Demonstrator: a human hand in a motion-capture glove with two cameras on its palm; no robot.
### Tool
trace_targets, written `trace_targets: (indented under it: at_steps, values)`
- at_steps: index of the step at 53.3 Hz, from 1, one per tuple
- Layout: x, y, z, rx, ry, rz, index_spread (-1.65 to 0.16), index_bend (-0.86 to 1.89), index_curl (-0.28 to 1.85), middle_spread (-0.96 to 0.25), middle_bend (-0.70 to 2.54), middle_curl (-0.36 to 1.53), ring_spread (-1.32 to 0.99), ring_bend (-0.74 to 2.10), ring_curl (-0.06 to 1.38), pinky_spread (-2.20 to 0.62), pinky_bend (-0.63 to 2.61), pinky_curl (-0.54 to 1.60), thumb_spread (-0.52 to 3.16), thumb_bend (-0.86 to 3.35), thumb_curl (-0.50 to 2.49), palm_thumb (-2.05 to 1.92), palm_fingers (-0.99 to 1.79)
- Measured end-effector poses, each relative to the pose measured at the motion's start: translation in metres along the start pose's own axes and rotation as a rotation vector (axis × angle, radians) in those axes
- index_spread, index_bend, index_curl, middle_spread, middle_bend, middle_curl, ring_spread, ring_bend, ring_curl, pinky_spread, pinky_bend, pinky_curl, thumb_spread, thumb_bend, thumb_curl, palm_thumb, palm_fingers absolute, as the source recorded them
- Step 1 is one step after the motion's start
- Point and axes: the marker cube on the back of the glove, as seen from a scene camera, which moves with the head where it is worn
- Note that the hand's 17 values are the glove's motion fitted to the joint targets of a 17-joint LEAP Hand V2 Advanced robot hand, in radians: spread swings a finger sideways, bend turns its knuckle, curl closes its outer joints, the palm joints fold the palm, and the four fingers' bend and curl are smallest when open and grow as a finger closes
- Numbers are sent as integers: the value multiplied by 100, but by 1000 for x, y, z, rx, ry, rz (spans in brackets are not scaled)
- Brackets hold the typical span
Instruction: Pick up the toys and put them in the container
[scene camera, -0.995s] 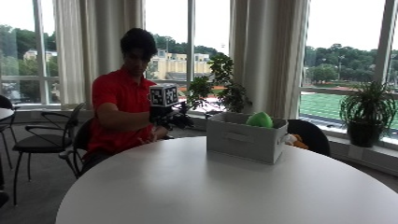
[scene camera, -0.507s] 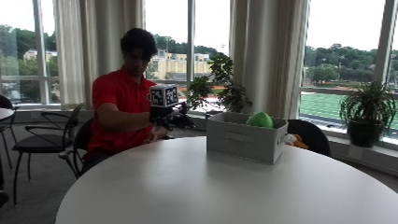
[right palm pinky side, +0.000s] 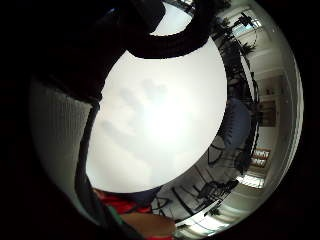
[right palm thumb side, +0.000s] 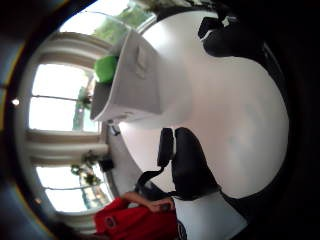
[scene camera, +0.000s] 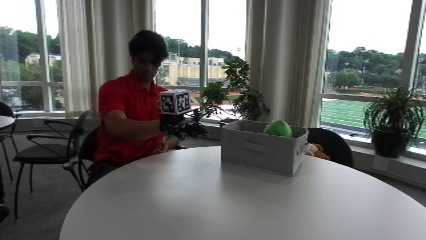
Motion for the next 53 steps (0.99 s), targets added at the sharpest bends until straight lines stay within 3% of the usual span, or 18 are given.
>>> trace_targets:
  at_steps: [53]
  values:
    - [-4, 5, -1, -3, -7, 6, -44, 42, 48, -15, 18, 31, -13, 20, 34, 6, 59, 34, 129, -1, 35, 8, 15]
